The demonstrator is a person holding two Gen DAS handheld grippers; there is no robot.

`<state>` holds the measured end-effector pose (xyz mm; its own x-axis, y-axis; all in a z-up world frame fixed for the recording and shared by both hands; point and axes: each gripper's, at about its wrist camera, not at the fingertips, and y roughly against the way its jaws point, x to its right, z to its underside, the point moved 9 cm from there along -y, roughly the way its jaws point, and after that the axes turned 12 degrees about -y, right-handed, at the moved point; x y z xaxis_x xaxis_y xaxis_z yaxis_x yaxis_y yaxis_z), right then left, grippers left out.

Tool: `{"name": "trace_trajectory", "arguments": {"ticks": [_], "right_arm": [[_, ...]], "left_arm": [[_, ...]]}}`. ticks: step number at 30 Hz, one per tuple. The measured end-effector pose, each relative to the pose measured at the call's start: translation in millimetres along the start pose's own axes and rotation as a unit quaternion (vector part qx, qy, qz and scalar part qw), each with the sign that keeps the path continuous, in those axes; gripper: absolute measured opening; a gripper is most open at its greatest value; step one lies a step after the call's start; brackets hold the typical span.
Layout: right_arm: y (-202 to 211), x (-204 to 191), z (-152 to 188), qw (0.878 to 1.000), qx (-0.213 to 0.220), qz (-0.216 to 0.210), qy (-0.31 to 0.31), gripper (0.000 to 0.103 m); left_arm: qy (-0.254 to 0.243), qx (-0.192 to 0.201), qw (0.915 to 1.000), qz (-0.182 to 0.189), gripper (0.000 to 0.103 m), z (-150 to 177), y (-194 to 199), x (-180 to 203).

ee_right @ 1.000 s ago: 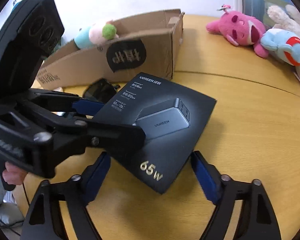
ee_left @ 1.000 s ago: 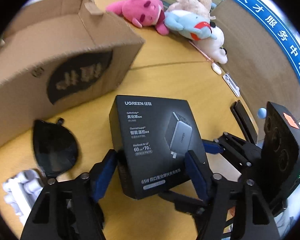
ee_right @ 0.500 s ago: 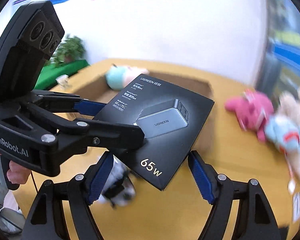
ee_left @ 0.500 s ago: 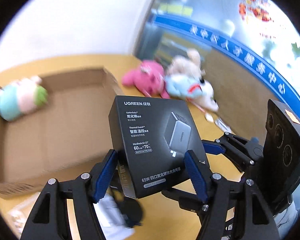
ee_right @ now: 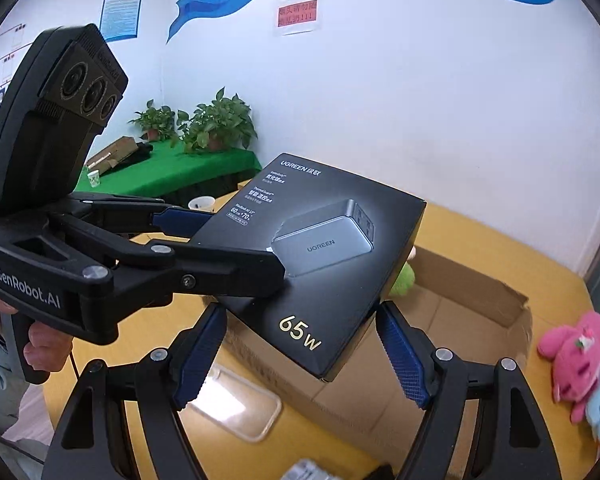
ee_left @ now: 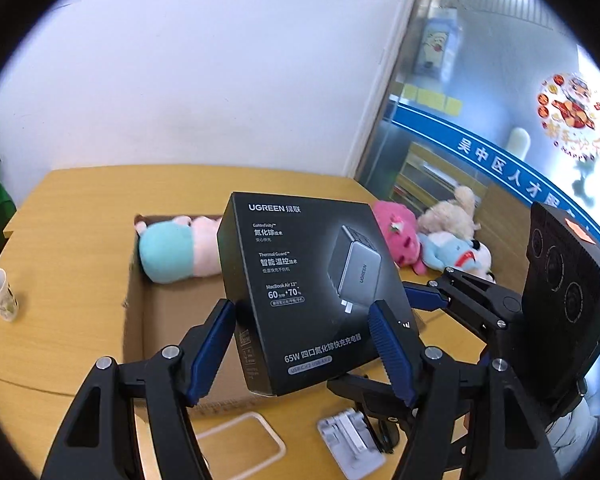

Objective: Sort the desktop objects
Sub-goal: 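Carry the charger box with both grippers into the cardboard box and release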

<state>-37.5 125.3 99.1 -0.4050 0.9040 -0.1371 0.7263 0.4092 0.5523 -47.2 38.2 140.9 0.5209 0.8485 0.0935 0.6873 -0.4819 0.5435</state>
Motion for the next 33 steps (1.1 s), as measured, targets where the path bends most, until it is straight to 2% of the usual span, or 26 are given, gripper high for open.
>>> {"name": "trace_trajectory", "arguments": {"ticks": [4,9,12,17,20,24,29,33], "right_arm": [[-9.0,22.0,-22.2,1.0,0.0,0.004,-0.005,0.076],[-23.3,73.1,-50.0,1.0,-0.008,0.01,-0.024,0.076],[-34.8,115.9,-58.1,0.999,-0.025,0.015,-0.031,0.076],[-75.9,177.6,-65.1,0.996,-0.061,0.016,-0.056,0.076],[-109.1,213.8,-59.7,0.993,-0.093,0.007,-0.077,0.076],[-147.7,248.9,-35.0,0.986,-0.133,0.004,-0.103,0.076],[-188.9,288.2,3.0,0.972,-0.17,0.004,-0.159,0.076],[-214.8,308.3,32.1,0.963,-0.201,0.014,-0.18,0.076]], "left_arm": [[-0.012,0.003,0.9999,0.003,0.069,-27.6,-18.0,2.7],[-0.015,-0.002,0.9996,0.023,0.069,-61.9,-61.5,-2.9],[-0.022,-0.01,0.9992,0.031,0.069,-77.6,-97.4,-9.2],[-0.019,-0.034,0.9985,0.039,0.069,-90.9,-163.8,-31.3],[-0.008,-0.053,0.9975,0.045,0.069,-86.8,-203.8,-48.0],[0.012,-0.093,0.9939,0.057,0.069,-68.1,-256.6,-65.0],[0.039,-0.152,0.9861,0.056,0.069,-34.6,-316.7,-71.4],[0.046,-0.193,0.9788,0.052,0.068,-12.0,-345.0,-69.4]]}}
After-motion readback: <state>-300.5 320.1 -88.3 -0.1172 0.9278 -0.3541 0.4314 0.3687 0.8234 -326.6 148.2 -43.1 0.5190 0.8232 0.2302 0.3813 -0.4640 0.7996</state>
